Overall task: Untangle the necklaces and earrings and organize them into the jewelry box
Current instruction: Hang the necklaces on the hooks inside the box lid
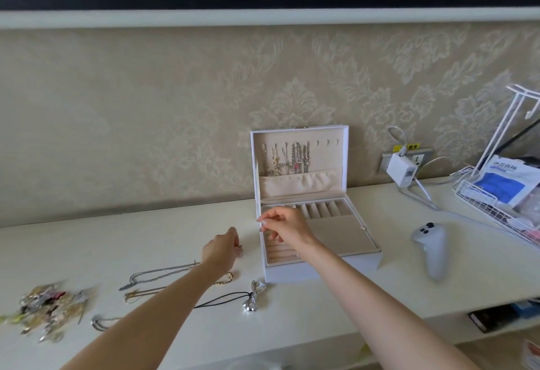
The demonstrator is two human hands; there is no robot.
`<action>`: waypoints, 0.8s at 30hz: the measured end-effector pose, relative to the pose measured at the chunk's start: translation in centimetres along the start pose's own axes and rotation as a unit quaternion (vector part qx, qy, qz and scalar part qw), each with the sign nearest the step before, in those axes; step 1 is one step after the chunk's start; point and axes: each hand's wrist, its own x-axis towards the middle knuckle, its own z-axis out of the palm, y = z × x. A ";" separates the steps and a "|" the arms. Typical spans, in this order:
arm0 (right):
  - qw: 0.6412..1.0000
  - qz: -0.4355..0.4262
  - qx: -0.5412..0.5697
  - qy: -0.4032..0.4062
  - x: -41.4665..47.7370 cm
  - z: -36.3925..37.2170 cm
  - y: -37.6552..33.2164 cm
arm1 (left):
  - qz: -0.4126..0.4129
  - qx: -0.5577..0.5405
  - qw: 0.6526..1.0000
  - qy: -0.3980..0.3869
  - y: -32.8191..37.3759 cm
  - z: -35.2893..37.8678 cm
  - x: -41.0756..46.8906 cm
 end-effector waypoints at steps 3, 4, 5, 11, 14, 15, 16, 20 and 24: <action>1.000 -0.001 0.004 -0.004 0.0 0.2 -0.1 | -0.027 -0.184 0.982 0.022 0.0 -0.5 0.6; 1.000 -0.003 0.003 -0.005 0.1 0.2 -0.1 | -0.026 -0.277 0.960 0.031 0.3 -0.9 0.6; 1.000 -0.005 0.002 -0.009 0.1 0.3 -0.1 | -0.021 -0.368 0.929 0.040 0.6 -1.5 0.6; 0.993 0.018 0.024 -0.113 0.5 1.0 -1.3 | 0.037 -0.651 0.758 0.010 3.4 -4.4 0.8; 0.997 0.021 0.007 -0.075 0.6 1.0 -1.4 | 0.025 -0.707 0.705 0.045 3.8 -5.1 1.3; 0.998 0.024 0.002 -0.054 0.7 0.8 -1.3 | 0.015 -0.718 0.692 0.065 3.7 -5.1 1.4; 0.999 0.029 -0.003 -0.039 0.7 0.4 -1.2 | 0.004 -0.726 0.682 0.085 3.5 -5.1 1.5; 0.998 0.039 -0.001 -0.039 0.6 -1.2 -1.7 | -0.043 -0.742 0.656 0.129 2.6 -4.4 1.9; 0.997 0.033 0.049 -0.045 0.6 -2.5 -2.5 | -0.083 -0.761 0.633 0.117 2.5 -4.1 1.8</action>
